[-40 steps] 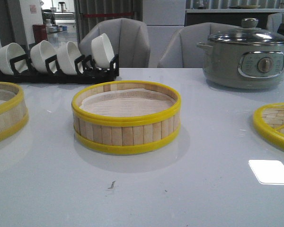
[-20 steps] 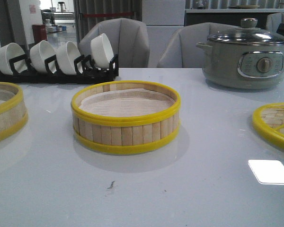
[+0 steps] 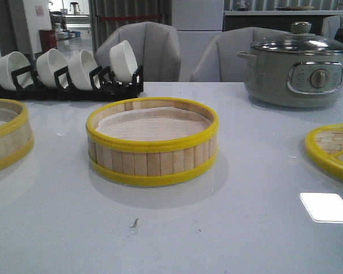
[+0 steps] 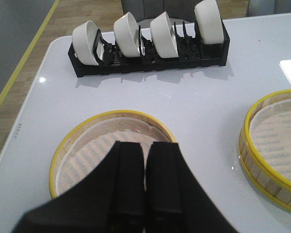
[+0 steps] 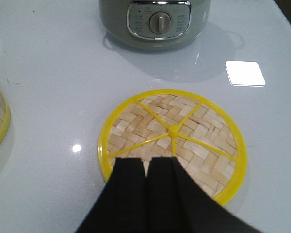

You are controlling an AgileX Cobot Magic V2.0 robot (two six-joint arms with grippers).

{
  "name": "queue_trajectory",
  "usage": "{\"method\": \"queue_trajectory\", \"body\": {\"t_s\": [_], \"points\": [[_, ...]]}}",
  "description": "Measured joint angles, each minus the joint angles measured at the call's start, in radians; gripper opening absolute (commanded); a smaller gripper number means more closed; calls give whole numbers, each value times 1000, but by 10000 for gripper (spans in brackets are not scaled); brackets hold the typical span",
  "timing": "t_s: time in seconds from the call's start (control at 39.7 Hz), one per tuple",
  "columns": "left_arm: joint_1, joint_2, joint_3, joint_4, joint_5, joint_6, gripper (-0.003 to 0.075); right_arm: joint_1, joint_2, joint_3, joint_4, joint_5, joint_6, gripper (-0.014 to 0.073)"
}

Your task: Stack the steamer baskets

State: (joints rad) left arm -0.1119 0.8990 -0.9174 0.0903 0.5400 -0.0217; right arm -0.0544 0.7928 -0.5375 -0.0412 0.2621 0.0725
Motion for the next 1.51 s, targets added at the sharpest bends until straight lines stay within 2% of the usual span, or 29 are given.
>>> {"method": "queue_trajectory", "body": {"t_s": [0.08,0.13,0.18,0.2,0.25,0.33,0.43,0.48,0.53,0.65,0.71,0.76,0.98,1.13,1.51], "points": [[0,0,0,0,0,0,83,0,0,0,0,0,0,48],[0,0,0,0,2,0,83,0,0,0,0,0,0,108],[0,0,0,0,4,0,83,0,0,0,0,0,0,218],[0,0,0,0,6,0,83,0,0,0,0,0,0,314],[0,0,0,0,8,0,83,0,0,0,0,0,0,437],[0,0,0,0,16,0,83,0,0,0,0,0,0,523],[0,0,0,0,22,0,94,0,0,0,0,0,0,497],[0,0,0,-2,22,0,127,0,0,0,0,0,0,477],[-4,0,0,-4,22,0,186,0,0,0,0,0,0,459],[-40,11,0,-4,22,22,430,0,0,0,0,0,0,445],[-60,27,0,-4,18,27,496,0,0,0,0,0,0,445],[-74,51,0,-4,15,27,519,0,0,0,0,0,0,445],[-86,244,0,-17,-17,33,465,0,0,0,0,0,0,445],[-86,400,-23,-27,-63,33,463,0,0,0,0,0,0,445],[-64,701,-216,-33,-91,32,463,0,0,0,0,0,0,445]]}}
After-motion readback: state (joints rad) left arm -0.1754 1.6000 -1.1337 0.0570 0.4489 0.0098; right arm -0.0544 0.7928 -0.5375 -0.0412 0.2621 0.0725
